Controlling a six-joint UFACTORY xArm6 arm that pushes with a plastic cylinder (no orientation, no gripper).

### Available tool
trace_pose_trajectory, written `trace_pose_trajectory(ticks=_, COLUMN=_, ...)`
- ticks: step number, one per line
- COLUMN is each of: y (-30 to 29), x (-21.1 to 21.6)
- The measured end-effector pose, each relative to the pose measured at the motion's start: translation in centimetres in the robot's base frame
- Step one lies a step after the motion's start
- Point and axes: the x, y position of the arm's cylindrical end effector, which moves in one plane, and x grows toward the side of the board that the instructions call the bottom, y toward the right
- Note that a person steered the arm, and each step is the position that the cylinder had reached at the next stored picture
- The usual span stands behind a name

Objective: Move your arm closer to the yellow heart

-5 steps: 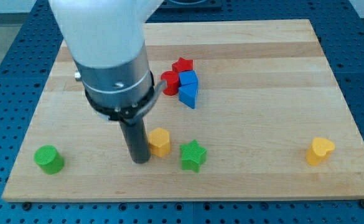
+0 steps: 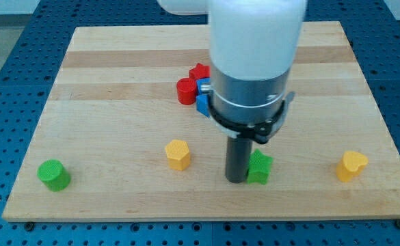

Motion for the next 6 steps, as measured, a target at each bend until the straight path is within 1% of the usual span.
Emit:
trace_pose_trajectory(ticks=5, y=11.0, x=-2.6)
trace_pose_trajectory(ticks=6, y=11.2, x=-1.5)
